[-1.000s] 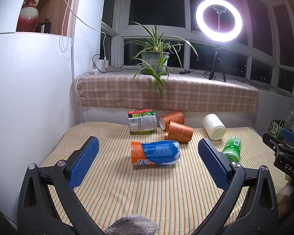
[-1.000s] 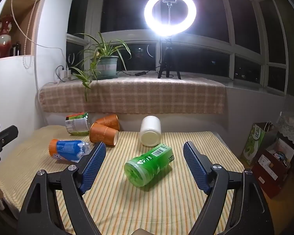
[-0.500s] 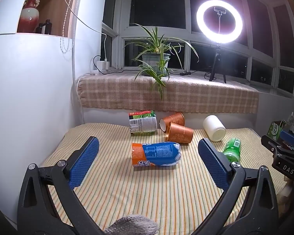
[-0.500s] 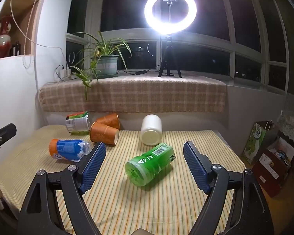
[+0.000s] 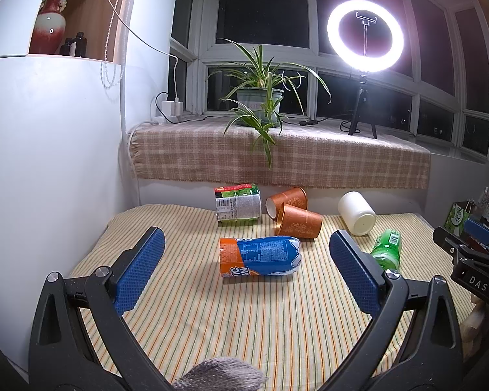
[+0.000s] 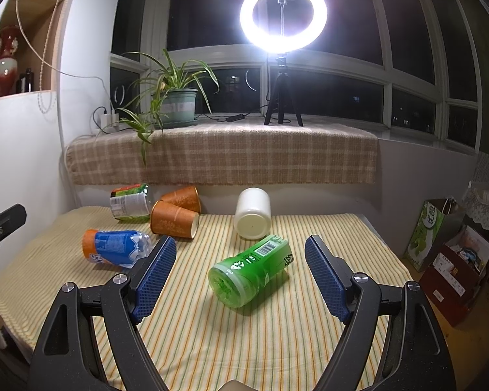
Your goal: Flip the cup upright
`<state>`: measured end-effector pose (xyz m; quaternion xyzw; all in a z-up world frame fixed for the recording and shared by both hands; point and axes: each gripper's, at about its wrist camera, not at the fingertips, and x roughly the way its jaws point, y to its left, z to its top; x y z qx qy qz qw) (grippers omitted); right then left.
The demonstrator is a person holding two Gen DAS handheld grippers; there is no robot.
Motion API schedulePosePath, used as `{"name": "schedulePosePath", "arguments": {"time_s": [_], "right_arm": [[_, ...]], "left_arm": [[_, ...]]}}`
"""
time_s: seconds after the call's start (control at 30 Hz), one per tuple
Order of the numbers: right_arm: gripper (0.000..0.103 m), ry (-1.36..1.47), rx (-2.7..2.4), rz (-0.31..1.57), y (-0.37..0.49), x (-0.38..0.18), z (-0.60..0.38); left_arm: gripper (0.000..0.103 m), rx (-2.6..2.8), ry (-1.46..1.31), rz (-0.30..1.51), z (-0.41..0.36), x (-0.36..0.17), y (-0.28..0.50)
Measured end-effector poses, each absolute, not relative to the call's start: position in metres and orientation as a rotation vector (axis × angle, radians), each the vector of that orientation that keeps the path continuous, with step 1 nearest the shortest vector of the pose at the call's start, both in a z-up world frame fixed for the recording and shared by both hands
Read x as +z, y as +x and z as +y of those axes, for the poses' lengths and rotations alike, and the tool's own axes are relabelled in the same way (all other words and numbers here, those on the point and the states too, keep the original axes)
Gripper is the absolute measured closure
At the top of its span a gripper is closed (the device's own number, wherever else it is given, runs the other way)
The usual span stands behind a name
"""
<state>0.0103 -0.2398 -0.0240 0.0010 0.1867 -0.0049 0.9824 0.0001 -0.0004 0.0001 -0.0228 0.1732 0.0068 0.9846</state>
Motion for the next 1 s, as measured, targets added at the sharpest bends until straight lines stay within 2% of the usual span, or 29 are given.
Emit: {"name": "schedulePosePath", "arguments": {"time_s": [1.0], "right_arm": [[0.022,0.001,-0.002,0.381,0.0117,-0.0262,-0.2363]], "left_arm": [[0.0,0.014,-0.046,0.347,-0.0003,0.0,0.0]]}}
